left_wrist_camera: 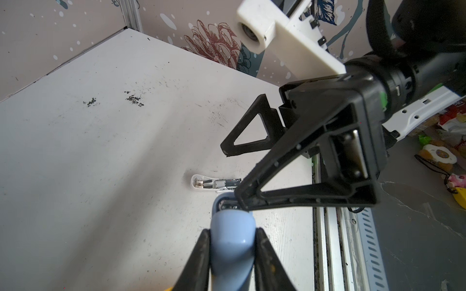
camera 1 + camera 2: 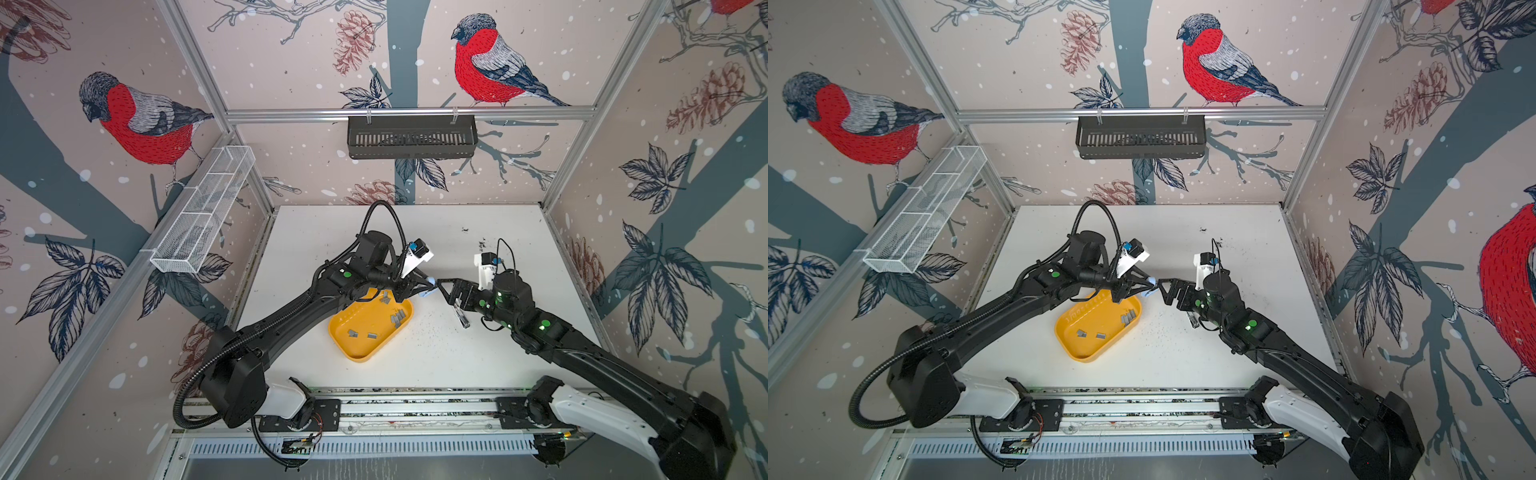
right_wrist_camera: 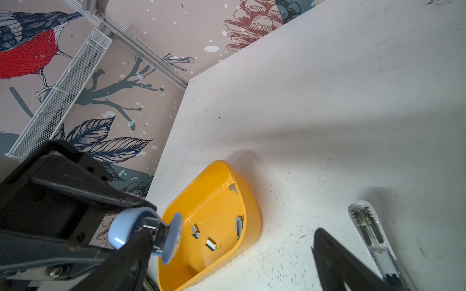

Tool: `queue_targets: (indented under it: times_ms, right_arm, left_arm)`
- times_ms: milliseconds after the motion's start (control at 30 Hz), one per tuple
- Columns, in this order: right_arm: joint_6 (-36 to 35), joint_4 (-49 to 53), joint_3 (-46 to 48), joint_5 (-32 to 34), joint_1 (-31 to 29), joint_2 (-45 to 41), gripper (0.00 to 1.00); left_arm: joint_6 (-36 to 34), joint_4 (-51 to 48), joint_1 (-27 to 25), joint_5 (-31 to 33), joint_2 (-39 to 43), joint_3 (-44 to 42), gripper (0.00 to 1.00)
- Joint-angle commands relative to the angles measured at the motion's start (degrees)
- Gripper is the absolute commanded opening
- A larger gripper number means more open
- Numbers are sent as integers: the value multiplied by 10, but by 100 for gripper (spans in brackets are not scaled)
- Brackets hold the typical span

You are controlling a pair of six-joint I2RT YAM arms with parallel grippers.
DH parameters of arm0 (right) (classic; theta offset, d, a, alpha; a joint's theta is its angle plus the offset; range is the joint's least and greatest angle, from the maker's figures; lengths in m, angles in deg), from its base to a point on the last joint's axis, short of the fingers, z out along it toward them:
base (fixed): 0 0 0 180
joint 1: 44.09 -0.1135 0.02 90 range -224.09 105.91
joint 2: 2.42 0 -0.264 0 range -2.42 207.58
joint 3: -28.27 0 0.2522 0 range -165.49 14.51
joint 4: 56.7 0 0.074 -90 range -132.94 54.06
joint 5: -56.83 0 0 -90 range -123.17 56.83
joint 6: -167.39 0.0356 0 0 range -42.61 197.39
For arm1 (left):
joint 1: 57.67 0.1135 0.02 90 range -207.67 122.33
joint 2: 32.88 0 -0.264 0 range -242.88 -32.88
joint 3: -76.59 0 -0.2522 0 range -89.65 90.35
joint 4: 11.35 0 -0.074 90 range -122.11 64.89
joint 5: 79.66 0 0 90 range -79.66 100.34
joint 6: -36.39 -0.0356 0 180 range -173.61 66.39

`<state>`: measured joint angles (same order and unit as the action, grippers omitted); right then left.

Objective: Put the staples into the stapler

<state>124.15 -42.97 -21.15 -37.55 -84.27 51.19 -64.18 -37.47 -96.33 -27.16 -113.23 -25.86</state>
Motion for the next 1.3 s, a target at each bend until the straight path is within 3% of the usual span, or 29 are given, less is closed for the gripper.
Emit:
queue_targets:
  times_ms: [0,1267]
  right_arm:
    - [3,-8,0,-5,0,4,100]
    - [-21,63,25,13,2,4,99]
  left_arm:
    - [-5,28,-1,-13,5,0,21]
    - [11,48,9,-27,17,-8,16]
